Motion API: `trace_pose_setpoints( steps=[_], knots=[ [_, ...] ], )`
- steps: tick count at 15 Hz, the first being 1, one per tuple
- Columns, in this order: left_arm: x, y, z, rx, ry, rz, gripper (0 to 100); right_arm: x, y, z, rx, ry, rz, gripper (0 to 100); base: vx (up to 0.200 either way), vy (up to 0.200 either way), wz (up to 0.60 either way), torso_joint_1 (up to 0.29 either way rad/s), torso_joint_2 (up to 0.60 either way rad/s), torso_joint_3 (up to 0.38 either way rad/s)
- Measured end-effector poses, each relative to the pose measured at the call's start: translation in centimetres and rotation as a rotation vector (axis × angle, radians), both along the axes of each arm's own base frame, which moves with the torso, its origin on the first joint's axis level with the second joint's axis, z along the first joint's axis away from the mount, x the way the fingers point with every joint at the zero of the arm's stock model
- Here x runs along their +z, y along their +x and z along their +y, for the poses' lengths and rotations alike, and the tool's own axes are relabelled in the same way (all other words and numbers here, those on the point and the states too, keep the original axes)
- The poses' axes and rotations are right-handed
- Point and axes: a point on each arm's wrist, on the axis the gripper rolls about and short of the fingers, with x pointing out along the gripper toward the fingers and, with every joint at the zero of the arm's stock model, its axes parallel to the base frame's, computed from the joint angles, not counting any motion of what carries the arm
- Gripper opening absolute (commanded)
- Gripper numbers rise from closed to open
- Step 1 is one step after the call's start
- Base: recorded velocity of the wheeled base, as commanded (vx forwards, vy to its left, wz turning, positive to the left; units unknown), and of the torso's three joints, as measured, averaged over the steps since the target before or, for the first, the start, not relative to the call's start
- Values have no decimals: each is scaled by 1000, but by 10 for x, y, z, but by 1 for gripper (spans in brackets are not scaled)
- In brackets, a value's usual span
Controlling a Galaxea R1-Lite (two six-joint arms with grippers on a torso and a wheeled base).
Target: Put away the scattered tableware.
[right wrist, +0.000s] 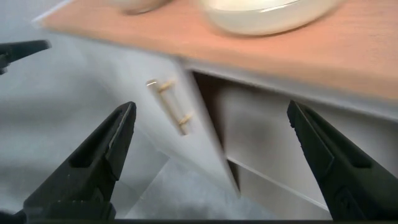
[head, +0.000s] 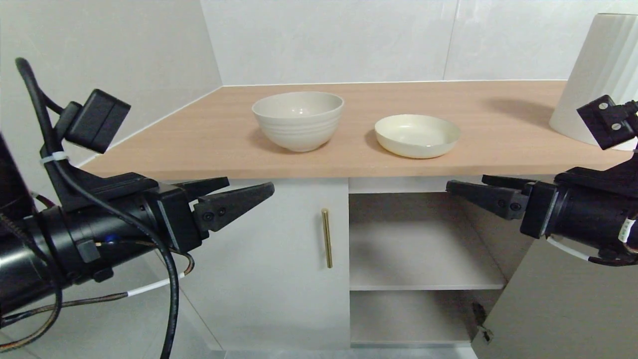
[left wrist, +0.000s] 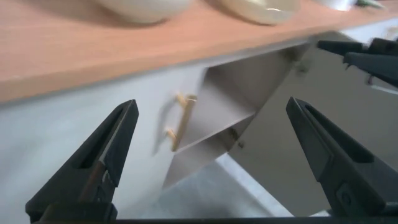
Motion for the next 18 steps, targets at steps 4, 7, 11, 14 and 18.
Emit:
trace_pose_setpoints(
  steps=[4,7,11,14,18],
  knots=[
    [1,0,0,-1,-2,-3,100,1,0,0,3,3,-5,100,0,0,0,93,-509,-341],
    [-1,1,-1,-2,0,2,100,1,0,0,4,3,-5,100,0,0,0,142,-466,-328],
    [-2,3,-1,-1,3,8,100,0,1,1,5,2,-1,100,0,0,0,168,-475,-309],
    [-1,5,-3,-1,3,8,100,0,3,2,7,-1,-3,100,0,0,0,133,-354,-219],
    [15,26,-1,52,-13,-13,100,10,17,4,-21,-2,-28,100,0,0,0,22,-45,-32]
  ],
)
